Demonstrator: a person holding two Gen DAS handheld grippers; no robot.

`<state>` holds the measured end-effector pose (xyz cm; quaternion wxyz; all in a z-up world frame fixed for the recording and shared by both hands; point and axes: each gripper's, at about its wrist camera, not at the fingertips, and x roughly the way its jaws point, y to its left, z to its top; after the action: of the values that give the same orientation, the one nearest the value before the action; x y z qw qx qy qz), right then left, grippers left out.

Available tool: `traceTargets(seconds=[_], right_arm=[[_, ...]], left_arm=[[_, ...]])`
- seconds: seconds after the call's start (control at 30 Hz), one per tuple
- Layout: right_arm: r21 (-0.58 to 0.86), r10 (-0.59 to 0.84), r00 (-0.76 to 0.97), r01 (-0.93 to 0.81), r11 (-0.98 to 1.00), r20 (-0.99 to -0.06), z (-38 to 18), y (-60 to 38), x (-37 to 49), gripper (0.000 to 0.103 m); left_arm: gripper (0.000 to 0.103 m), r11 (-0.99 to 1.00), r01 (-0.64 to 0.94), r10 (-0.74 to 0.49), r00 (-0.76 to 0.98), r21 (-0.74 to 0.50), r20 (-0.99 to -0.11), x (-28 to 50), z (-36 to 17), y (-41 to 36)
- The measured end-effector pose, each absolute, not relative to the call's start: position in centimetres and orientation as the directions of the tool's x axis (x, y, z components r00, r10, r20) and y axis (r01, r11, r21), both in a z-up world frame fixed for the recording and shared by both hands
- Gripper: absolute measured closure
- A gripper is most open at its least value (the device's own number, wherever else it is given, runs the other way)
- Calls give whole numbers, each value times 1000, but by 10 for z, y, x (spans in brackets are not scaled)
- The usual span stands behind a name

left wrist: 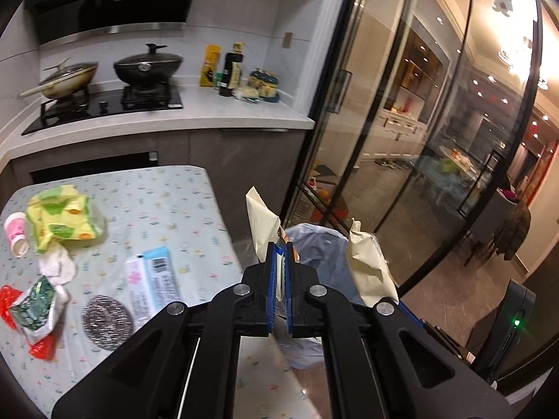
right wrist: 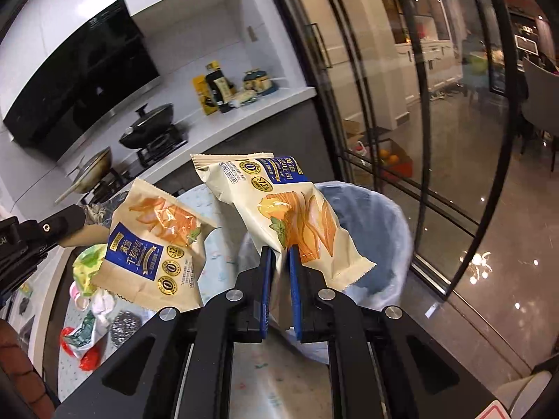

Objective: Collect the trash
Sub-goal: 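Carry both bags over the bin and open both grippers to drop them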

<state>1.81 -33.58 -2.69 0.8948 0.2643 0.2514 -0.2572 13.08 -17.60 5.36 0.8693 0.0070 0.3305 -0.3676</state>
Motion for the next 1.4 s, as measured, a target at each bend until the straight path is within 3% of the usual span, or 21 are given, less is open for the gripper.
traceTargets(seconds=[0.4, 1.03, 1.4], right_arm=[[361, -360, 696, 662, 656, -622, -48, -375, -4, 93], [341, -353, 660, 686, 643, -663, -54, -388, 17, 93], [338, -321, 663, 667, 664, -676, -57, -393, 46, 87]], left_arm=[[99, 686, 695, -637, 429, -217, -641, 131, 26, -253], [95, 688, 673, -613, 340, -271, -713, 175, -5, -275], [46, 712, 645, -603, 358, -279, -713, 195, -11, -274]])
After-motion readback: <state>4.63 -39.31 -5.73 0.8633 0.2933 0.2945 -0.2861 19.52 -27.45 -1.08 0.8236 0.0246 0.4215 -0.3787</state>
